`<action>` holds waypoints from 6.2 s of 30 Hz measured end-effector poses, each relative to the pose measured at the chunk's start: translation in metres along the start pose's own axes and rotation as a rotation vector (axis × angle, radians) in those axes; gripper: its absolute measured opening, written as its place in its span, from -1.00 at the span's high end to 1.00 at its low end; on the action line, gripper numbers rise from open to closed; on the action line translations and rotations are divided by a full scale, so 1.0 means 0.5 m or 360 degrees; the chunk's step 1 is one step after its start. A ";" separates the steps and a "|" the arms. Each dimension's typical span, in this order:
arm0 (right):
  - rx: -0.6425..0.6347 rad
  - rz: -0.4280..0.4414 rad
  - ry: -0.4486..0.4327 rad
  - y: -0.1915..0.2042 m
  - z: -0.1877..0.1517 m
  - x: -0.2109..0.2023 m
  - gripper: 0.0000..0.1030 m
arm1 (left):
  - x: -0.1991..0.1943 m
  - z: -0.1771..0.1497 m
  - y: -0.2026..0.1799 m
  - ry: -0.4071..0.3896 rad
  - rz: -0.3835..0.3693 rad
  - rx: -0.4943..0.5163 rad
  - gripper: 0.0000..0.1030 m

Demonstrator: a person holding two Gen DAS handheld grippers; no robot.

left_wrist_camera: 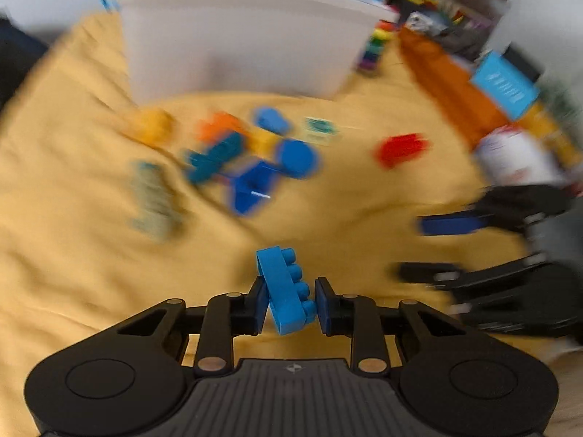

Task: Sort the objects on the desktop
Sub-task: 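Grasp the blue Duplo brick with the left tool while the right grasps the long red brick, then carry both bricks over the white bin and open both tools, then grasp the dark blue arch block with the left tool while the right grasps the red face cube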

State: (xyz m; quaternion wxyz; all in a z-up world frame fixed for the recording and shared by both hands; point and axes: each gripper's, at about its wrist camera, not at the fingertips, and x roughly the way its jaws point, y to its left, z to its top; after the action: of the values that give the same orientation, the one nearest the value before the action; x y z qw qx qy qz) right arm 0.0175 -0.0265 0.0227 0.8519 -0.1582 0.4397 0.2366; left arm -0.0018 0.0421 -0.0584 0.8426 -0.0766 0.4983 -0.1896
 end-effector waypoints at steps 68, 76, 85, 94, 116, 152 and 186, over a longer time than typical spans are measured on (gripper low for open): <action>0.0123 0.0067 0.0131 -0.059 0.047 0.043 0.17 | 0.010 -0.001 -0.033 -0.0003 0.0343 0.0517 0.42; 0.0221 0.0056 0.0073 -0.051 0.039 0.011 0.48 | -0.072 0.042 -0.062 -0.0173 0.0255 0.0508 0.47; 0.0130 -0.0091 -0.0281 -0.087 0.170 -0.097 0.48 | -0.227 0.226 -0.075 -0.0607 0.0292 0.0535 0.47; 0.0101 -0.0254 -0.0543 -0.144 0.342 -0.113 0.48 | -0.180 0.391 -0.004 -0.0667 0.0506 0.0529 0.46; 0.0300 -0.0153 -0.0646 -0.186 0.330 -0.104 0.08 | -0.179 0.237 0.029 -0.0651 0.0463 0.0411 -0.38; 0.0365 -0.0178 -0.0163 -0.158 0.075 0.030 0.14 | -0.024 0.007 0.026 -0.0053 0.0054 0.0085 0.13; 0.0339 -0.0043 -0.0052 -0.097 0.013 0.009 0.52 | -0.034 0.068 -0.002 -0.0192 0.0244 0.0366 0.16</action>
State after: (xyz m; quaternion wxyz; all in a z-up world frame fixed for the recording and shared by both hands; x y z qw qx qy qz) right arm 0.0504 -0.0628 0.0258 0.8740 -0.0687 0.4463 0.1794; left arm 0.0199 0.0457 -0.0274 0.8862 0.0476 0.4262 -0.1757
